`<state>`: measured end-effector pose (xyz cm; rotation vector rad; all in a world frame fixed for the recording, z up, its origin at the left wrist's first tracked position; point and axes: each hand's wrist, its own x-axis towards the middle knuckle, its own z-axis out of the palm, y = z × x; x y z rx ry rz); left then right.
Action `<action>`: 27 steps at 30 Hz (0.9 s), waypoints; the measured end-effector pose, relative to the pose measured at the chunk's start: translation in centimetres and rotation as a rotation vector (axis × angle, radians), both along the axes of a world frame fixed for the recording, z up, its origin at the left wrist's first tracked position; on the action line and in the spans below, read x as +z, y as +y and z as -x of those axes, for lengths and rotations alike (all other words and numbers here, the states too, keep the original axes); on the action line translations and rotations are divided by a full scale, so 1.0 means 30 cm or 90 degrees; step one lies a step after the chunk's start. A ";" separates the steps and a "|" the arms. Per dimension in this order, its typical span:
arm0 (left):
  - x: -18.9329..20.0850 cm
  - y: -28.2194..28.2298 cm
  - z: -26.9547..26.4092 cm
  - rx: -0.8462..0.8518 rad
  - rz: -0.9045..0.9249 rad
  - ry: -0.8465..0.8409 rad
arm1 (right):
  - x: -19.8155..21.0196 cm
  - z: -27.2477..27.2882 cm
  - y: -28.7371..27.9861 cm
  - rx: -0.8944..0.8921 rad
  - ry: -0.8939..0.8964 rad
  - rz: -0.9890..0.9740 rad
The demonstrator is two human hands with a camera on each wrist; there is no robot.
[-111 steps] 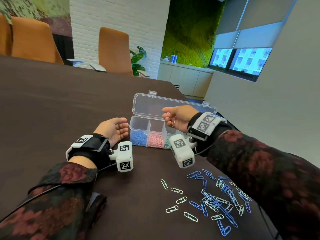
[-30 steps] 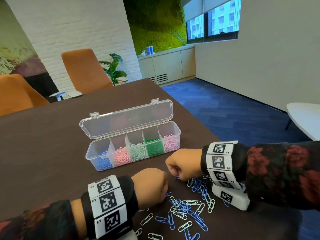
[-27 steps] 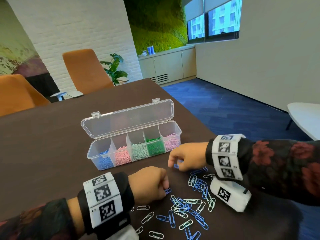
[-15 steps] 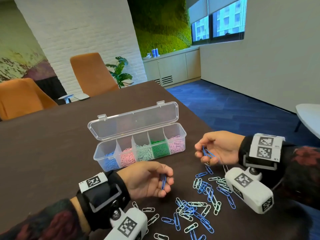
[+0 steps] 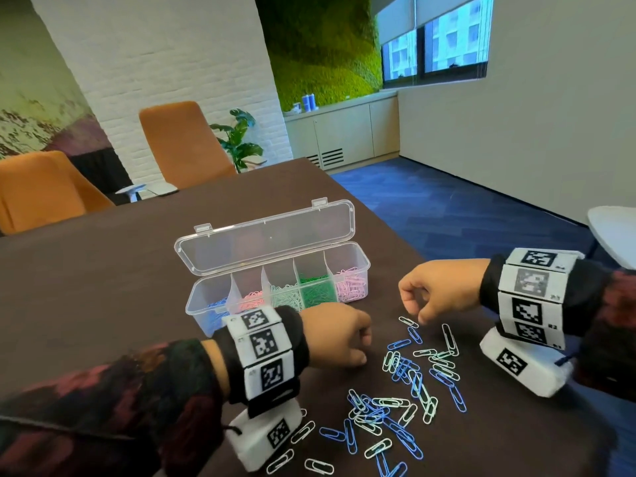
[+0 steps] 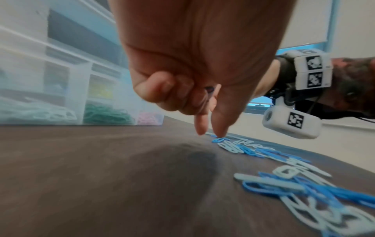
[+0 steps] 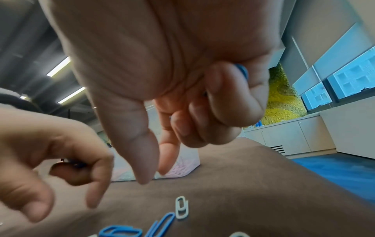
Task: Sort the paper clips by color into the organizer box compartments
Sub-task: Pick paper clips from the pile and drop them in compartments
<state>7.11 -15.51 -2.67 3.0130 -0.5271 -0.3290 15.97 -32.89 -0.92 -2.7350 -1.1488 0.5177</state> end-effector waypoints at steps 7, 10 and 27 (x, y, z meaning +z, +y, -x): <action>-0.029 -0.113 -0.120 -0.006 0.006 0.019 | -0.051 0.025 -0.002 0.016 -0.062 0.047; -0.052 -0.150 -0.150 0.004 -0.039 0.046 | -0.050 0.015 -0.004 -0.016 -0.077 0.052; -0.049 0.026 -0.023 0.300 0.846 0.439 | -0.093 -0.003 0.035 -0.075 0.014 0.054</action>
